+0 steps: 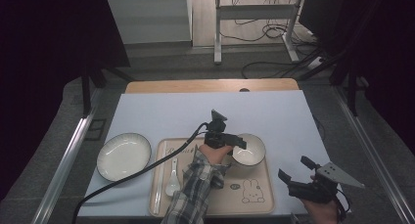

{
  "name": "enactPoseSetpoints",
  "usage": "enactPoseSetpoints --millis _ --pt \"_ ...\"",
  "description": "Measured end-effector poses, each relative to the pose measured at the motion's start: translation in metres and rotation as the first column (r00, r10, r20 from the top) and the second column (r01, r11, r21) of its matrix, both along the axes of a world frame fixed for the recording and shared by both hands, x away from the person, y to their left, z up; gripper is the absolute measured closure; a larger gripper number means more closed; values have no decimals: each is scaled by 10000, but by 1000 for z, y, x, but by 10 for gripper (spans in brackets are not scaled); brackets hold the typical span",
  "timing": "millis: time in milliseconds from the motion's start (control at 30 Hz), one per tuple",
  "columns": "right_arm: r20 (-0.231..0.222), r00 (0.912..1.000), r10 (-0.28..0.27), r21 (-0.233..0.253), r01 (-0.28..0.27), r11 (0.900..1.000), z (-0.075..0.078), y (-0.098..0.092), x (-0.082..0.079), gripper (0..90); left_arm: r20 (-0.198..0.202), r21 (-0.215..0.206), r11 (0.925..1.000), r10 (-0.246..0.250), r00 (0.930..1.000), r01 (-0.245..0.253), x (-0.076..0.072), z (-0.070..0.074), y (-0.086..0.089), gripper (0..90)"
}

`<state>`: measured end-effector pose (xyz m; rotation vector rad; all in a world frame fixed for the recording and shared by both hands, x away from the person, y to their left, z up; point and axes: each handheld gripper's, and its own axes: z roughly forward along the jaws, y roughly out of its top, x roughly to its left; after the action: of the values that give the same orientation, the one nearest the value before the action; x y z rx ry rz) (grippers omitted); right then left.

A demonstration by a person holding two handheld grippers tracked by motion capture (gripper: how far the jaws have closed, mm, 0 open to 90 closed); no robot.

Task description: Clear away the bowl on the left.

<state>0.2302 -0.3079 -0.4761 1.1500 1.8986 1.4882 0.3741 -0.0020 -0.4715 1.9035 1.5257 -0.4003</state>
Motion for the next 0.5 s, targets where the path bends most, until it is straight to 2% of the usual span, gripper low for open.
enactPoseSetpoints --millis 133,367,433,500 --pt "70 10000 17 -100 -16 9999 0 2 0 18 575 450 9986 -305 9979 280 -10 12 4 60" --pt "52 10000 12 -190 -11 9998 0 3 -1 18 1394 883 9928 -933 9858 814 -27 31 11 31" --pt "39 10000 -4 -199 4 9998 -1 3 -1 18 1609 1061 9908 -1004 9818 839 -30 36 14 17" --pt "43 10000 7 -268 -5 9996 -1 3 -1 18 1775 1027 9919 -921 9798 746 -33 39 18 13"
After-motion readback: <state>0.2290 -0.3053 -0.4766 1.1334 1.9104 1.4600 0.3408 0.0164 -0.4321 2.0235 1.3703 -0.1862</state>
